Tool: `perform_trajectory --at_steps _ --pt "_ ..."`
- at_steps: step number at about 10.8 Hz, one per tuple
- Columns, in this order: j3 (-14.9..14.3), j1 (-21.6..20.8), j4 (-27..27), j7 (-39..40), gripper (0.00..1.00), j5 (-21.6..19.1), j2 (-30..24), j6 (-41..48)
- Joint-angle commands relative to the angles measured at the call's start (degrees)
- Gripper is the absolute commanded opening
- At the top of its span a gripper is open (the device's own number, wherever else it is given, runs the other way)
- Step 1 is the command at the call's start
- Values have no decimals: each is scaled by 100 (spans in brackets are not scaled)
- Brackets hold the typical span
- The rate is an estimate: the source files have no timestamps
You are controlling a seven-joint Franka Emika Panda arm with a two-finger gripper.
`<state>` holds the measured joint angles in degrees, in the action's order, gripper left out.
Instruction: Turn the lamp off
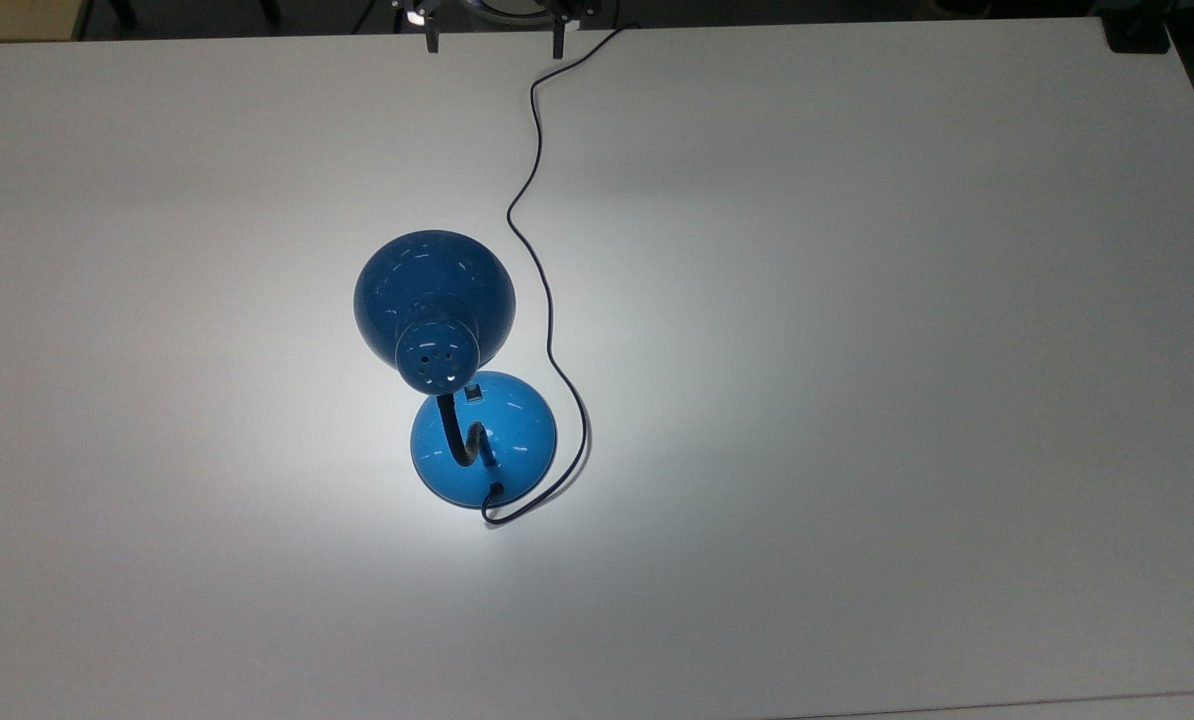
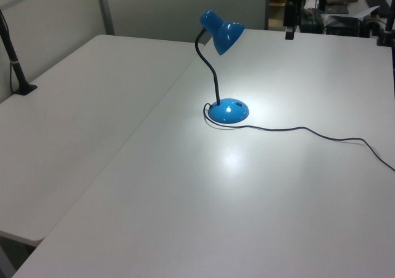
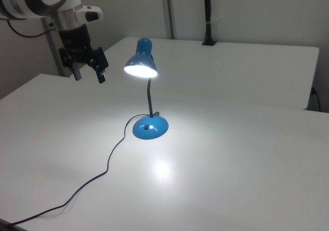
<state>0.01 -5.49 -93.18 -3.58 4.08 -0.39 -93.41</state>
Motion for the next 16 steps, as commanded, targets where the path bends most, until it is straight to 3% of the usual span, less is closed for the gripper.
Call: perform_trajectory --at_steps 1,7,8,10,11,13,16 --pt "-36 -75 81 -20 100 -21 -13 349" --pt "-36 -66 81 7 100 -21 -5 333" --pt "-36 -66 81 24 95 -21 -5 333" --pt "-36 -66 81 173 70 -21 -5 333" --pt "-36 -66 81 208 39 -21 -5 333" --pt "-36 -66 81 218 1 -21 4 333" --pt "-36 -57 81 445 0 -21 13 333"
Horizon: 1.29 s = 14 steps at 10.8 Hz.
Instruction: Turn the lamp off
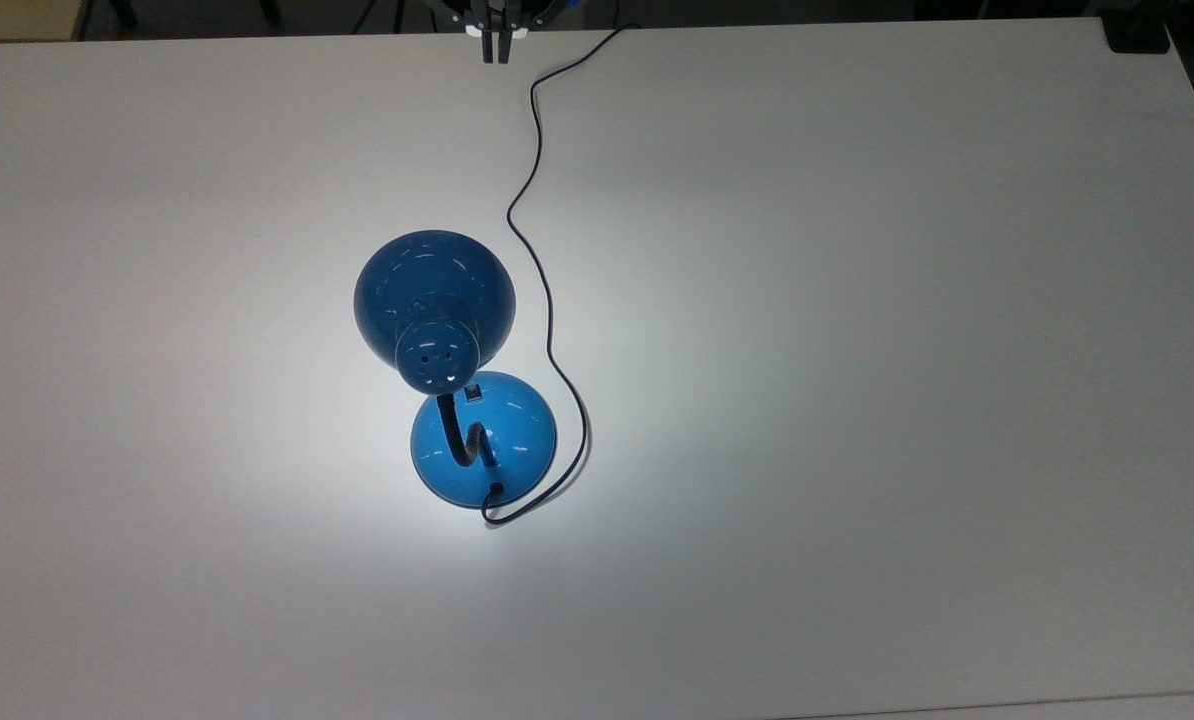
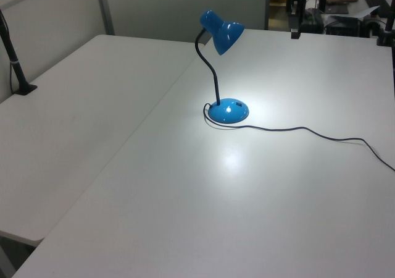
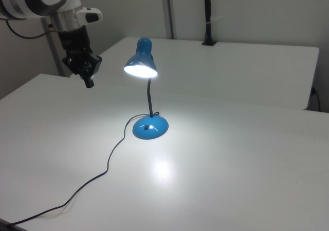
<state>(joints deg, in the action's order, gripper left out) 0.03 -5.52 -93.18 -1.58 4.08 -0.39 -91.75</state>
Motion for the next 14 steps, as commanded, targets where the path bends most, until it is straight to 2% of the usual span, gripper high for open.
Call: perform_trajectory --at_steps 1,9,14 --pt "-38 -55 89 246 0 -21 30 149" --pt "-55 314 37 254 0 -12 320 -799" --pt "-47 595 -1261 254 0 -21 355 -2336"
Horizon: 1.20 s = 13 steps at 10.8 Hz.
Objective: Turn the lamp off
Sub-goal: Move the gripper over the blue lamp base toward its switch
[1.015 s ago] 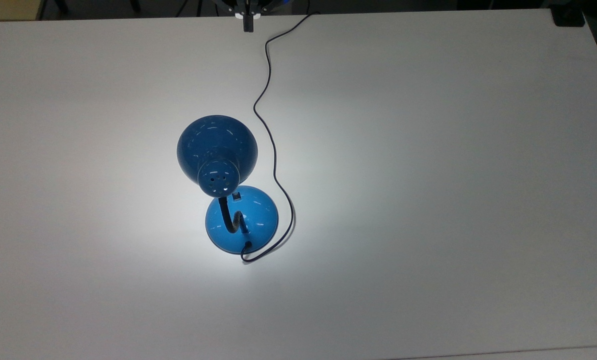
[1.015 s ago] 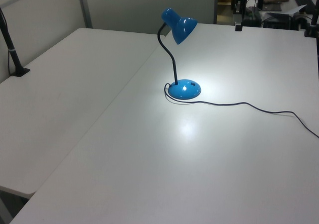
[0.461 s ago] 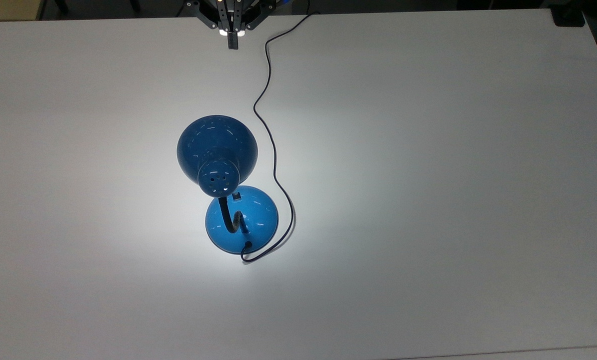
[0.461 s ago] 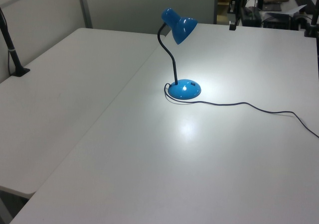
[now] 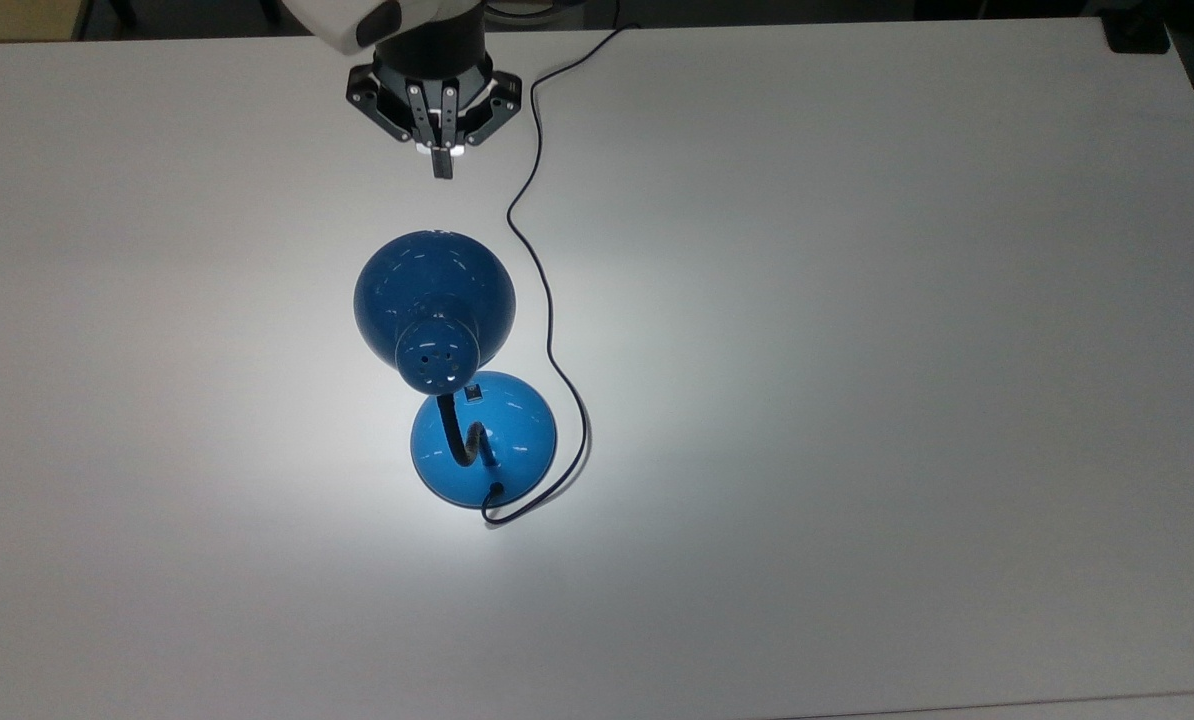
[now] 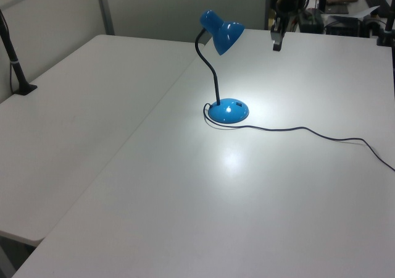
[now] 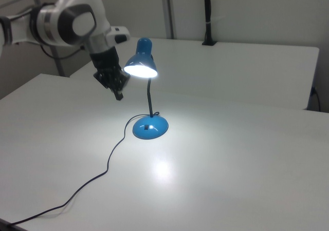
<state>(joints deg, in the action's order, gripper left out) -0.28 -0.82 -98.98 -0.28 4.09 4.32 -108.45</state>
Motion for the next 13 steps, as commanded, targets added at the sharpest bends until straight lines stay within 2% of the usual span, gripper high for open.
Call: perform_trajectory --at_steps 1,8,13 --pt "-24 126 -972 125 0 -31 -107 -930" --pt "-16 126 -2037 46 0 -49 560 -3732" --pt "20 126 -1985 37 0 -84 1202 -5140"
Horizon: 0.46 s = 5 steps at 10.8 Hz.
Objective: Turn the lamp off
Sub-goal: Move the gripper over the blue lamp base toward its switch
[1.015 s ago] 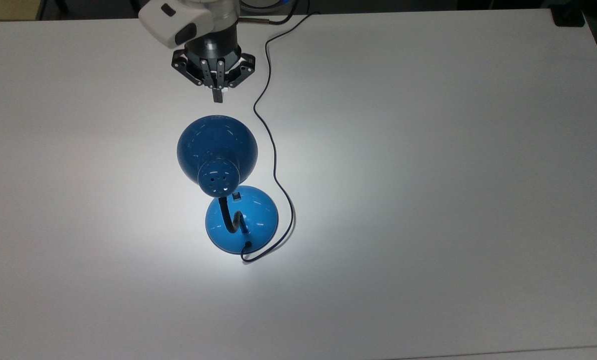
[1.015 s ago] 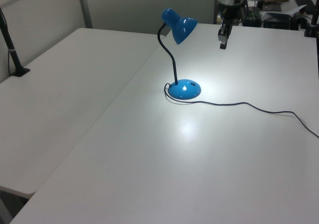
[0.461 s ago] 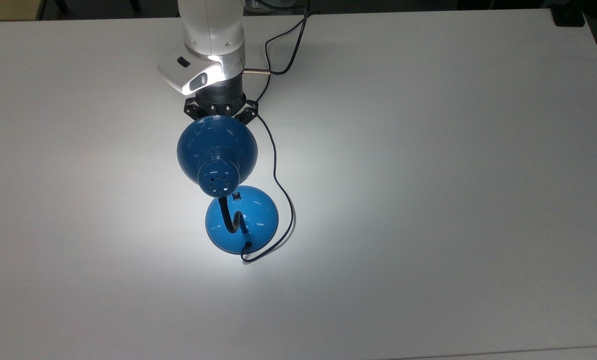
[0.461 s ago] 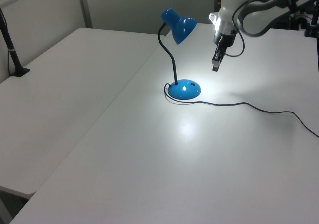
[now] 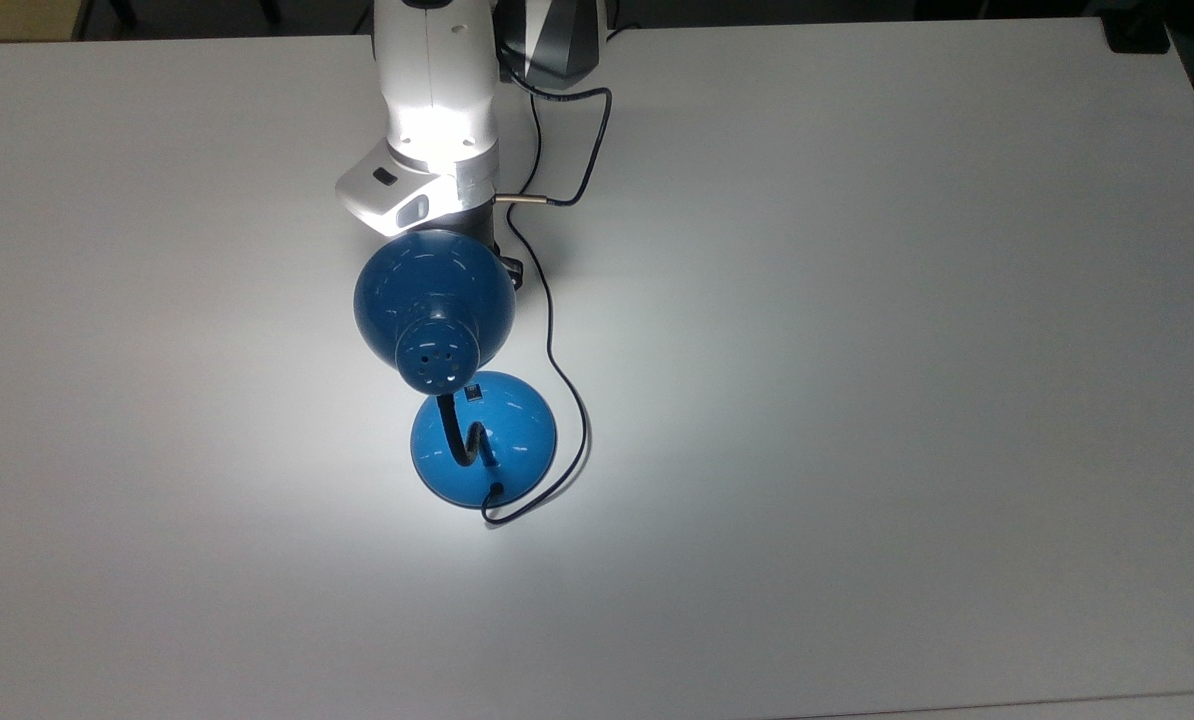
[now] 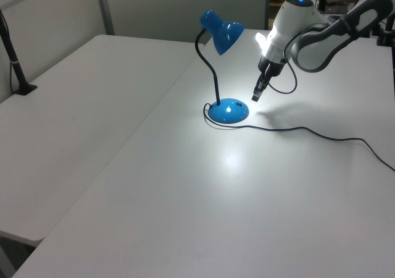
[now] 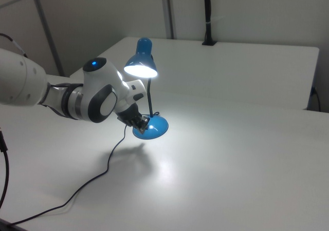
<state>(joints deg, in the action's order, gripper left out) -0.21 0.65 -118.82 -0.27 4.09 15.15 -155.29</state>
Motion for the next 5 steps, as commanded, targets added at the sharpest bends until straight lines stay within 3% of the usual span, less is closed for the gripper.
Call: perform_trajectory --at_steps 1,5 --pt "13 -21 -1 36 0 -92 163 -624" --pt "74 -30 184 27 0 -93 374 -887"
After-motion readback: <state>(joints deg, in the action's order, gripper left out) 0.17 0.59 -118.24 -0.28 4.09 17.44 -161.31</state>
